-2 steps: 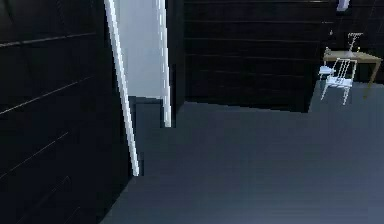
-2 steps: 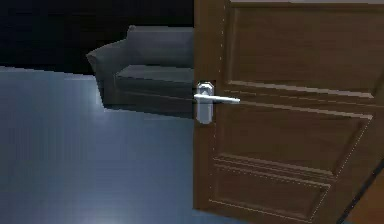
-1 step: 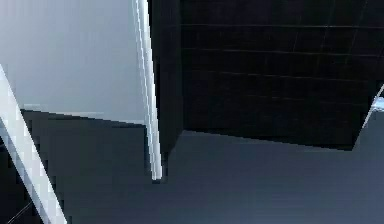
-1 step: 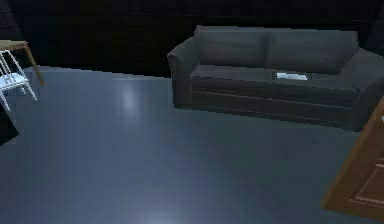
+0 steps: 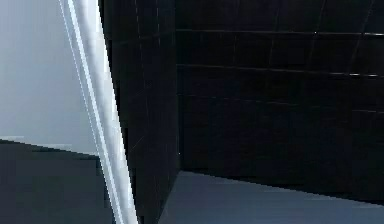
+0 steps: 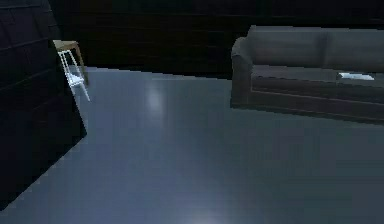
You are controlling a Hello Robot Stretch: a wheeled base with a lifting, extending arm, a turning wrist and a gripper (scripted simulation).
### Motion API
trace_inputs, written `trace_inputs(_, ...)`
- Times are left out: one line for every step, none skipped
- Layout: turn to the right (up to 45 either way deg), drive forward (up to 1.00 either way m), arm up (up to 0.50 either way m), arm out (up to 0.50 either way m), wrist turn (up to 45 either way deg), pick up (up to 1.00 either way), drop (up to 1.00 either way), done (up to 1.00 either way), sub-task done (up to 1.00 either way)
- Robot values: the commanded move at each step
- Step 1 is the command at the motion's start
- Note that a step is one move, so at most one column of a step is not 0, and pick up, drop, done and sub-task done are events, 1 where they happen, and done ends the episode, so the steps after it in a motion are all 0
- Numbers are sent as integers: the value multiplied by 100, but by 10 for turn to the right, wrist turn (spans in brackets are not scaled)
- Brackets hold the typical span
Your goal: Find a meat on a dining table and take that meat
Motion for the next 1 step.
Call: trace_inputs(-450,0,0,0,0,0,0,0,0)
